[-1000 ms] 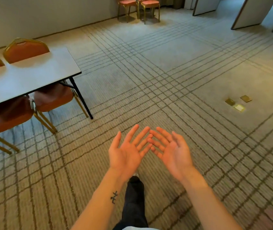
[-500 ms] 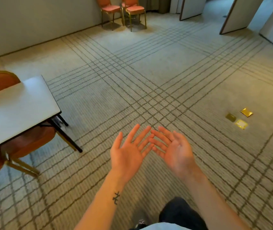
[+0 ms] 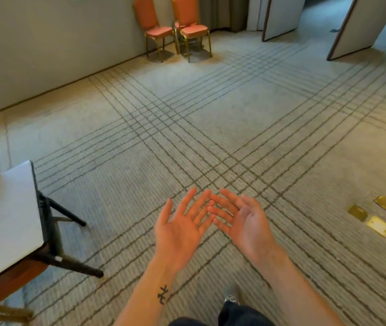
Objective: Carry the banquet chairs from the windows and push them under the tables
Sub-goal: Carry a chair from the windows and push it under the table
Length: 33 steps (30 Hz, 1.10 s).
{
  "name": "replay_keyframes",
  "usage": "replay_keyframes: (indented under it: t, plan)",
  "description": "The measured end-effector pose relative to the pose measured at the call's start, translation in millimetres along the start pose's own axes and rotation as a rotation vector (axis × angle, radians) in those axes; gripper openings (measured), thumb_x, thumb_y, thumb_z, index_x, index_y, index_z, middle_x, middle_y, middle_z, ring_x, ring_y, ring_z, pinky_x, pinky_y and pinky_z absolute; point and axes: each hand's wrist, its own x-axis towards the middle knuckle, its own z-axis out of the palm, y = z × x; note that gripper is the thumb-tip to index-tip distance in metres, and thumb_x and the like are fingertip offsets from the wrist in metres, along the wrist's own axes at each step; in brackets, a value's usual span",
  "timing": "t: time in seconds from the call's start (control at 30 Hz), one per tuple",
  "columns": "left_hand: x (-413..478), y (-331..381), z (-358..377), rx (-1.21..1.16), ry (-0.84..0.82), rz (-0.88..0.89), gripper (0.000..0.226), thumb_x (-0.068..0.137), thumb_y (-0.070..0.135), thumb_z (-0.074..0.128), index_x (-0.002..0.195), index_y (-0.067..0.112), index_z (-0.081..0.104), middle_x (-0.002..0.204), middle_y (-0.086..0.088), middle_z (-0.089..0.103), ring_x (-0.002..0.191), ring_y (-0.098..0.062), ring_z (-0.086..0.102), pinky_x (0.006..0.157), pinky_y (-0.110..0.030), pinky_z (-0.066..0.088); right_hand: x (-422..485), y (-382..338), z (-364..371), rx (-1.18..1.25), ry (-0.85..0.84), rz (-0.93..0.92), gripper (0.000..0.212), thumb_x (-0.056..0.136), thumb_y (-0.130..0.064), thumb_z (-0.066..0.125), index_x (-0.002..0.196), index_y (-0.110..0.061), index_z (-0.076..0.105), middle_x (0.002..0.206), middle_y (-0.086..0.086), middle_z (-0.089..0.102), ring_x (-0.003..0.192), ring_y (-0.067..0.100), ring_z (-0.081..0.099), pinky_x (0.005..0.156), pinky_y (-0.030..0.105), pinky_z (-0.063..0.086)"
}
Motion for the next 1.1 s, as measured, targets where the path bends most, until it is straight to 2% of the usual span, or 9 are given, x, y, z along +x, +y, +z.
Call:
replay_keyframes:
  t: [0.07, 0.23, 0.47, 0.67, 0.8, 1.0, 1.03, 1.07, 1.1]
  plan:
    - [33, 17, 25, -0.002, -0.002, 0.002, 0.064, 0.103, 0.051, 0.039, 0.151, 0.01, 0.046, 0.147, -0.023, 0.055, 0.145, -0.039, 0.041, 0.124, -0.052, 0.025, 37, -32, 13, -0.027, -0.02, 0.013, 0.052, 0.098, -0.04, 0.042, 0.136, -0.008, 0.057, 0.132, 0.019, 0.067, 0.103, 0.031, 0.069, 0.088, 0.042, 0.053]
    - [120, 56, 60, -0.034, 0.018, 0.045, 0.062, 0.104, 0.051, 0.039, 0.149, 0.009, 0.048, 0.146, -0.024, 0.055, 0.143, -0.04, 0.045, 0.124, -0.052, 0.025, 126, -86, 33, -0.068, -0.013, 0.036, 0.051, 0.1, -0.041, 0.044, 0.136, -0.008, 0.058, 0.134, 0.02, 0.065, 0.112, 0.033, 0.066, 0.097, 0.046, 0.048]
    - [277, 129, 78, -0.019, 0.043, 0.053, 0.063, 0.105, 0.054, 0.037, 0.149, 0.011, 0.05, 0.146, -0.022, 0.056, 0.14, -0.039, 0.049, 0.122, -0.052, 0.028, 288, -139, 64, -0.123, 0.018, 0.04, 0.051, 0.105, -0.039, 0.038, 0.14, -0.006, 0.055, 0.134, 0.02, 0.065, 0.115, 0.035, 0.065, 0.1, 0.047, 0.049]
    - [420, 223, 113, -0.044, 0.028, 0.015, 0.062, 0.104, 0.053, 0.036, 0.148, 0.011, 0.05, 0.145, -0.022, 0.058, 0.14, -0.038, 0.048, 0.124, -0.052, 0.025, 435, -195, 121, -0.124, 0.066, 0.021, 0.05, 0.102, -0.039, 0.042, 0.136, -0.006, 0.057, 0.134, 0.02, 0.065, 0.109, 0.033, 0.068, 0.094, 0.044, 0.052]
    - [478, 274, 145, -0.029, -0.035, -0.004, 0.063, 0.104, 0.053, 0.034, 0.149, 0.011, 0.049, 0.146, -0.021, 0.056, 0.139, -0.039, 0.049, 0.122, -0.053, 0.028, 497, -236, 153, -0.085, 0.051, -0.009, 0.05, 0.102, -0.038, 0.04, 0.138, -0.007, 0.056, 0.134, 0.02, 0.065, 0.109, 0.034, 0.068, 0.091, 0.043, 0.054]
    - [576, 334, 169, -0.007, -0.012, 0.02, 0.063, 0.105, 0.053, 0.034, 0.149, 0.011, 0.049, 0.146, -0.022, 0.056, 0.138, -0.04, 0.051, 0.119, -0.055, 0.031, 600, -284, 183, -0.067, 0.076, -0.039, 0.05, 0.103, -0.039, 0.039, 0.137, -0.007, 0.057, 0.135, 0.02, 0.064, 0.118, 0.037, 0.065, 0.1, 0.047, 0.048]
    - [575, 337, 171, 0.0, -0.021, 0.022, 0.063, 0.105, 0.054, 0.034, 0.149, 0.012, 0.049, 0.146, -0.021, 0.056, 0.137, -0.04, 0.052, 0.12, -0.055, 0.031, 600, -286, 182, -0.075, 0.077, -0.036, 0.05, 0.104, -0.039, 0.039, 0.137, -0.007, 0.057, 0.135, 0.02, 0.065, 0.121, 0.038, 0.063, 0.1, 0.047, 0.048]
    - [634, 354, 175, -0.002, -0.011, 0.039, 0.063, 0.104, 0.054, 0.035, 0.149, 0.012, 0.049, 0.146, -0.021, 0.056, 0.137, -0.04, 0.052, 0.12, -0.055, 0.03, 662, -305, 184, -0.058, 0.063, 0.006, 0.05, 0.104, -0.039, 0.039, 0.138, -0.007, 0.057, 0.135, 0.019, 0.065, 0.122, 0.038, 0.063, 0.098, 0.046, 0.05]
    - [637, 354, 175, 0.005, -0.014, 0.006, 0.063, 0.104, 0.054, 0.035, 0.149, 0.012, 0.049, 0.146, -0.021, 0.056, 0.137, -0.04, 0.053, 0.121, -0.055, 0.029, 666, -305, 182, -0.059, 0.056, 0.003, 0.05, 0.104, -0.04, 0.038, 0.138, -0.007, 0.057, 0.135, 0.019, 0.065, 0.122, 0.037, 0.063, 0.096, 0.044, 0.053]
